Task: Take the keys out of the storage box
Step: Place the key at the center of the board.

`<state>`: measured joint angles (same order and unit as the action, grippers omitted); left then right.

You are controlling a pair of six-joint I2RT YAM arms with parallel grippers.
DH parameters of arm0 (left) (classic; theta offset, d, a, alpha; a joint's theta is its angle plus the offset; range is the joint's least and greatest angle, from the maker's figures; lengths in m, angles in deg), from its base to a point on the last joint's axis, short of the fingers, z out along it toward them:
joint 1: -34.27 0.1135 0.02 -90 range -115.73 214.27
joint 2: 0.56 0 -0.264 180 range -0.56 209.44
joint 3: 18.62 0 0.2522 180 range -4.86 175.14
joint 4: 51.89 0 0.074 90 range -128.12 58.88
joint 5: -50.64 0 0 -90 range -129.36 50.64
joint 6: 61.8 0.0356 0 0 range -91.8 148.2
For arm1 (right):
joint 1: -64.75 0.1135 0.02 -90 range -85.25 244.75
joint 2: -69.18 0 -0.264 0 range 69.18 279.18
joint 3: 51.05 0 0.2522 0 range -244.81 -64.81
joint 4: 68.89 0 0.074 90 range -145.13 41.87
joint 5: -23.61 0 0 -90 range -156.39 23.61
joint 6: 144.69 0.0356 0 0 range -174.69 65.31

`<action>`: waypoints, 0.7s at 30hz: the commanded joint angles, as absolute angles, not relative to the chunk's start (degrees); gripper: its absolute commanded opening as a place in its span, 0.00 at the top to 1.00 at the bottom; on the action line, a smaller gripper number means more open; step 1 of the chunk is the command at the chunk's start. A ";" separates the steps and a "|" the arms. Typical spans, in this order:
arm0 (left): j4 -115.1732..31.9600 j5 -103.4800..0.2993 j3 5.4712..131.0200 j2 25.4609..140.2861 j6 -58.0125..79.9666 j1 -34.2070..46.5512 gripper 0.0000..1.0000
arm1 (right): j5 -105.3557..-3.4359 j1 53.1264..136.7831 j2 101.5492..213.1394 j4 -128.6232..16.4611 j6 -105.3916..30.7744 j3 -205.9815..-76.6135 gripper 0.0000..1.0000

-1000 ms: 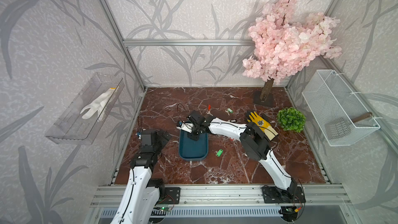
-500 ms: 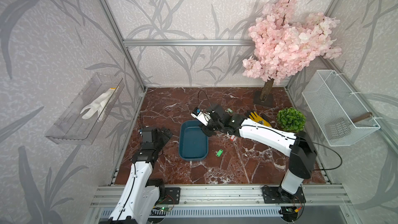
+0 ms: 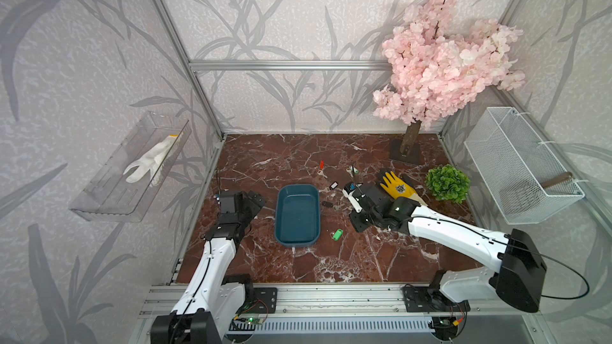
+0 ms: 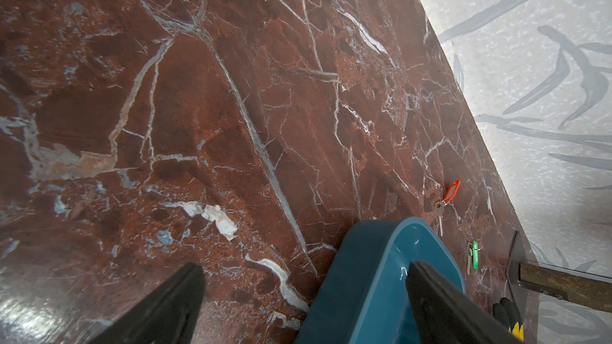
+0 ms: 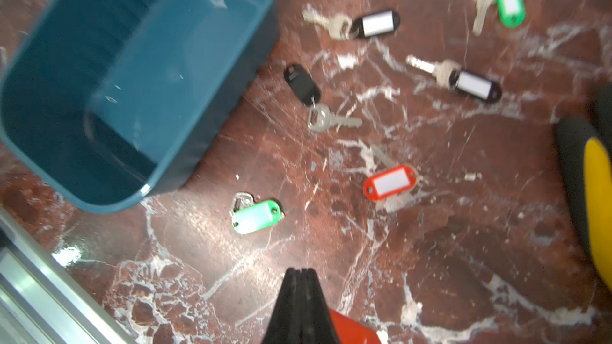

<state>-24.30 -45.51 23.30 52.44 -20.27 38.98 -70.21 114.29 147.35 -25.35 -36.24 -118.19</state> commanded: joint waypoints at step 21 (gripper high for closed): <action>-24.95 -46.15 26.34 53.21 -17.90 40.69 0.00 | -74.37 114.01 155.38 -29.26 -28.12 -112.43 0.65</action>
<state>-24.56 -45.91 24.37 53.33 -18.96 40.10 -71.24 114.25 155.77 -29.42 -28.61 -112.20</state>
